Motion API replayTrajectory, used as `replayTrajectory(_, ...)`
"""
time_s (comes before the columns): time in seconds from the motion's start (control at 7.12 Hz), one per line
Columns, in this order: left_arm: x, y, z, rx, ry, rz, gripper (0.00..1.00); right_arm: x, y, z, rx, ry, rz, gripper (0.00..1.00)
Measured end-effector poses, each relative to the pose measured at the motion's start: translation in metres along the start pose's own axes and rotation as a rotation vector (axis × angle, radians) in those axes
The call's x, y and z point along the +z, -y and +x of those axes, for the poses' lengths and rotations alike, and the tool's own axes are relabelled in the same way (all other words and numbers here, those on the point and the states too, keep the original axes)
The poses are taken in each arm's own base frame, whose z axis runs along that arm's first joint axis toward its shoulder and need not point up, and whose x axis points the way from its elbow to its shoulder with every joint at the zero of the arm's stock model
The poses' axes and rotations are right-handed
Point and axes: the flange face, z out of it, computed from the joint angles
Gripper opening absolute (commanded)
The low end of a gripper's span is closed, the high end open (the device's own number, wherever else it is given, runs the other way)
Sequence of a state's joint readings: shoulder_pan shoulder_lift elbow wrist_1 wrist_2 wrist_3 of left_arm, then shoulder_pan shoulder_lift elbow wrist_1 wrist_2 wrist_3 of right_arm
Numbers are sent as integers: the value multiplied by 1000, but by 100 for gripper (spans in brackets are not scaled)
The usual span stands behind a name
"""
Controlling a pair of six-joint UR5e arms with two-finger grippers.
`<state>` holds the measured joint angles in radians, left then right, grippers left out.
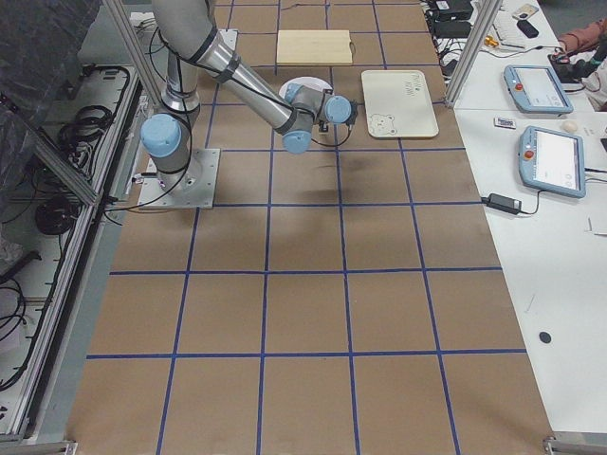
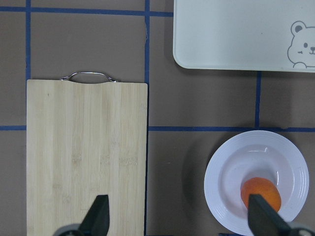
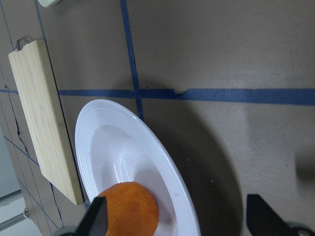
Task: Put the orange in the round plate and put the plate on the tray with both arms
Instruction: 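Move the right gripper toward the plate rim nearest it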
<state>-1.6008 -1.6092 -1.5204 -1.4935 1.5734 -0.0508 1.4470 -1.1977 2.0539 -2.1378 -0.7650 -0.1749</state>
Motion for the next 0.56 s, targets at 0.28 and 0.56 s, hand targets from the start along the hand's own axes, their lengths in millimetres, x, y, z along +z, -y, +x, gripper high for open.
replayTrajectory(0.28,0,0,0,1,2,0,100,23,-2,3,-6,-3,-34,97)
replayTrajectory(0.56,0,0,0,1,2,0,100,41,-4,-4,-39,-14,-46,89)
